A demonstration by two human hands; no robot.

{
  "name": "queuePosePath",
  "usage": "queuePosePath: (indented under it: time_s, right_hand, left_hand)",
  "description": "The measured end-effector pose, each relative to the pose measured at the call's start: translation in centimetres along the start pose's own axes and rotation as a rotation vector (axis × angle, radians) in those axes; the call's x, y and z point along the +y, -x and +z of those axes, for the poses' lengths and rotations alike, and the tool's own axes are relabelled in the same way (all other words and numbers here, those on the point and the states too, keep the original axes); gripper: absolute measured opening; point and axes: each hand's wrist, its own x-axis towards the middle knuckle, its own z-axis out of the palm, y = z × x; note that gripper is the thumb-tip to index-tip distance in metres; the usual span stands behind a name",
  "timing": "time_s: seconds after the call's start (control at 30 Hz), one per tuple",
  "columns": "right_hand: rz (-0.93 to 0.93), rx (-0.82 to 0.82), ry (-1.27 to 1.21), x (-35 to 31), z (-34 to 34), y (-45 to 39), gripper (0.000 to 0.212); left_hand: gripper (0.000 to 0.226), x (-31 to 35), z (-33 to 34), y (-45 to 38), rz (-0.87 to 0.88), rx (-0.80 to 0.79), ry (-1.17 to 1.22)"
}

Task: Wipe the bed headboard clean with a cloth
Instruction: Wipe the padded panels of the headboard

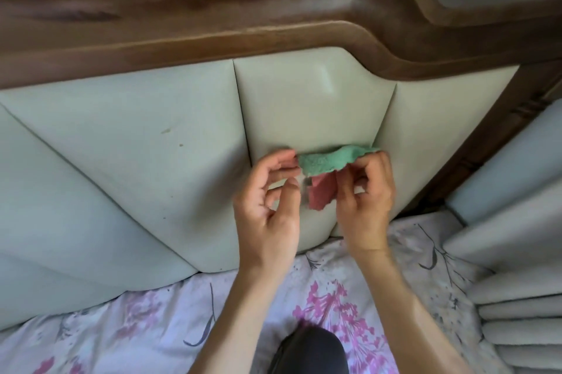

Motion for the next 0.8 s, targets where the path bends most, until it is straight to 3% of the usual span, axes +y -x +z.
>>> queuePosePath:
  time_s: [0.1,0.17,0.3,0.43,0.6,0.7,0.8]
  right_hand:
    - [-0.093,0.048,-0.032,-0.6,-0.2,-2.7,0.018]
    - [-0.050,0.063,-0.134,0.3,0.0,-2.9,0.028]
    - [0.461,0.018,-0.266,5.9,0.4,2.9,0.018]
    - [1.001,-0.021,-0.293,11.4,2.5,8.4,0.043]
    - [1.502,-0.195,-0.454,11.7,6.4,12.3,0.041]
    - [1.532,-0.272,-0.570,8.6,6.7,12.2,0.031]
    - [1.339,-0.428,-0.652,3.3,5.1,10.5,0.013]
  left_hand:
    - [0.040,-2.2,-0.2,0.3,0.010,0.018,-0.086]
    - [0.041,-3.8,-0.3,0.8,0.024,0.029,-0.176]
    - [0.040,-6.6,-0.8,2.8,-0.052,0.038,-0.294]
    - [0.039,-8.2,-1.7,2.9,-0.059,-0.015,-0.365]
    - [0.037,-7.7,-1.8,2.9,-0.084,-0.037,-0.383]
    - [0.040,-7.9,-1.1,3.2,-0.144,0.035,-0.427]
    - [0.042,-6.2,-0.3,3.4,-0.155,0.084,-0.507]
